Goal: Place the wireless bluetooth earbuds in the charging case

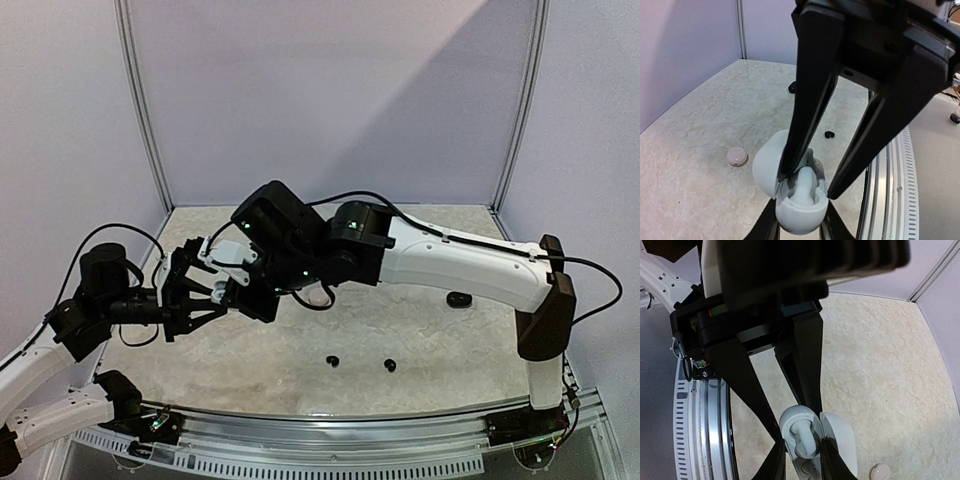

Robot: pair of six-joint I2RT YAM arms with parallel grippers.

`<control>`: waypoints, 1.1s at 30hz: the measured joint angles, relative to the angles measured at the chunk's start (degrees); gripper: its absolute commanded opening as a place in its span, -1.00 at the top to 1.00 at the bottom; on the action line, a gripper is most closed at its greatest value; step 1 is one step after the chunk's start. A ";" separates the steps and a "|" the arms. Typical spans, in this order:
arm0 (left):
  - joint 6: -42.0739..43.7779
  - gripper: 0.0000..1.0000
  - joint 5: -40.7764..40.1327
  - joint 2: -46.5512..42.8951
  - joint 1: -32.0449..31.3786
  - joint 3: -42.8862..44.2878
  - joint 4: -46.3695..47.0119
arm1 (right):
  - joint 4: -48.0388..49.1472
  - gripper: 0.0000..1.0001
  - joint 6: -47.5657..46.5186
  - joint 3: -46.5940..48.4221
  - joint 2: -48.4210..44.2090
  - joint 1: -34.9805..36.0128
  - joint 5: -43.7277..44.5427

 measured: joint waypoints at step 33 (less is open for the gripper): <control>16.70 1.00 0.44 -1.05 -0.68 1.62 -1.53 | 1.66 0.51 11.28 -0.35 -1.27 -3.45 6.43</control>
